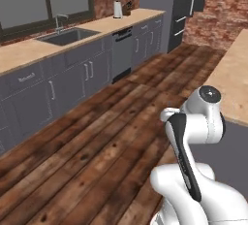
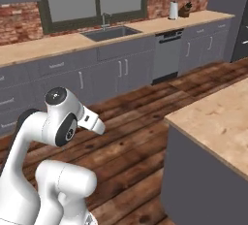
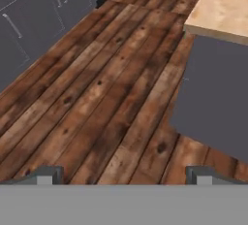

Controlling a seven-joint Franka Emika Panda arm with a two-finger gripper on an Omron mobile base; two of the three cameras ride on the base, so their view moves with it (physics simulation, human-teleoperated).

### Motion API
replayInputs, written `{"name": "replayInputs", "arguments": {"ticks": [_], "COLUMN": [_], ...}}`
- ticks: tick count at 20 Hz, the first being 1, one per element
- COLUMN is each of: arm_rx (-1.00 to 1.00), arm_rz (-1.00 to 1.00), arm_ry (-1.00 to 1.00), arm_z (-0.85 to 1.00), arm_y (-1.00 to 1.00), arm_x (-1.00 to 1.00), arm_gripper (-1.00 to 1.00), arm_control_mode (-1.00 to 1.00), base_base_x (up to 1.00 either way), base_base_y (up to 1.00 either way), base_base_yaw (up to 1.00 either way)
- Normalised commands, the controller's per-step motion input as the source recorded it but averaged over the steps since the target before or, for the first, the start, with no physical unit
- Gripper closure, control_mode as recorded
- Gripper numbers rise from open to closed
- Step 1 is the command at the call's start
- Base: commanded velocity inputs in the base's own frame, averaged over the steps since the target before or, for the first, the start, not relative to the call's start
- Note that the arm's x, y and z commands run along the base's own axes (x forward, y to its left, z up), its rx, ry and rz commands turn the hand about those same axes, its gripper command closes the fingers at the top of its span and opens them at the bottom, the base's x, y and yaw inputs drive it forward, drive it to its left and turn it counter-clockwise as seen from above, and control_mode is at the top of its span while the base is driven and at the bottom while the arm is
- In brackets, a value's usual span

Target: Take a sugar cube from the saucer and place it inside the coffee. Then, grab milk from the fridge and place it next to the coffee on the counter to sweeten the coffee.

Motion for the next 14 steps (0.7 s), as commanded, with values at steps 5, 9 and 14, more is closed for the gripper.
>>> {"name": "replayInputs", "arguments": {"ticks": [5, 9, 14], "arm_rx": [0.00, 0.00, 0.00], "arm_rz": [0.00, 0.00, 0.00], "arm_ry": [0.00, 0.00, 0.00], "arm_z": [0.00, 0.00, 0.00], "arm_y": [0.00, 0.00, 0.00], "arm_x": [0.00, 0.00, 0.00], "arm_gripper": [-1.00, -1.00, -1.00], "arm_control_mode": [1.00, 1.00, 1.00], "base_base_x": [1.00, 1.00, 1.00], "base_base_y": [0.13, 0.24, 0.34], "base_base_yaw": [0.00, 0.00, -0.01]}}
